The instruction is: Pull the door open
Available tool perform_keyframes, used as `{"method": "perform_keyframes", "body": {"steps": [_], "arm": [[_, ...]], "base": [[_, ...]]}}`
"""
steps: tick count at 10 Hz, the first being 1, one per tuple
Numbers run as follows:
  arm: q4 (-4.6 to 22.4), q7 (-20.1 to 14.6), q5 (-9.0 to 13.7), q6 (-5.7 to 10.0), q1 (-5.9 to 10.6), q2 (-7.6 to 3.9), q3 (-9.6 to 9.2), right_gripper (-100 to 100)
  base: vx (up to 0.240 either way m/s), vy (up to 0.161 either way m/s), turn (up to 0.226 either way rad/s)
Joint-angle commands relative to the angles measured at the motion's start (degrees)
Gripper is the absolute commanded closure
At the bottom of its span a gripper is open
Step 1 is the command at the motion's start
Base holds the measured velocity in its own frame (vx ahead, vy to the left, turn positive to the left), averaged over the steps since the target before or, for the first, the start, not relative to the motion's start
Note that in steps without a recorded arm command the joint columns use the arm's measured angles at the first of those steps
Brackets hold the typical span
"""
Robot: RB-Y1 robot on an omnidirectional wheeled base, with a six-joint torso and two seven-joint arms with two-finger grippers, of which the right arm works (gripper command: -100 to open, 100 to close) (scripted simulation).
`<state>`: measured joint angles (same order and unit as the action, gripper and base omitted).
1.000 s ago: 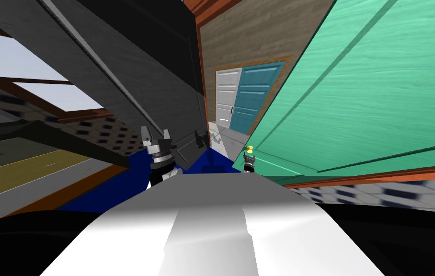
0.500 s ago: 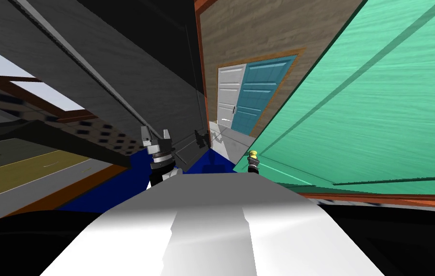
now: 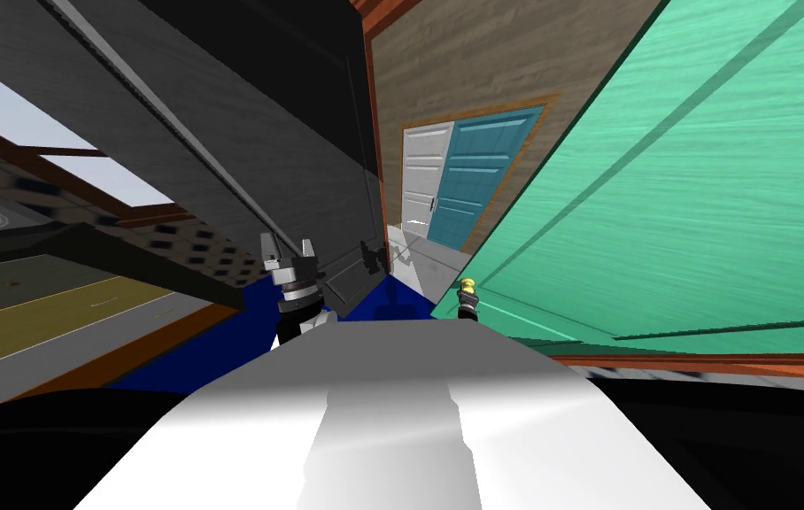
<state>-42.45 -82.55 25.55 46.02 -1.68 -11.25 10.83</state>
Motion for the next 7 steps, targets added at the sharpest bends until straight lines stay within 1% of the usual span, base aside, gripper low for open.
{"method": "perform_keyframes", "body": {"steps": [1,2,4,6,7], "arm": [[-0.29,-1.14,-0.58,0.00,-0.29,-0.53,-1.08,100],[-0.36,-1.42,-0.72,0.00,-0.36,-0.66,-1.34,100],[-0.77,-3.04,-1.55,0.00,-0.76,-1.42,-2.88,100],[-1.31,-5.15,-2.63,0.00,-1.30,-2.40,-4.89,100],[-1.55,-6.09,-3.10,0.00,-1.53,-2.84,-5.78,100]], "base": [[-0.141,-0.004,0.094],[-0.219,-0.027,0.116],[-0.229,0.000,0.110],[-0.307,-0.008,0.156],[-0.310,-0.070,0.150]]}}
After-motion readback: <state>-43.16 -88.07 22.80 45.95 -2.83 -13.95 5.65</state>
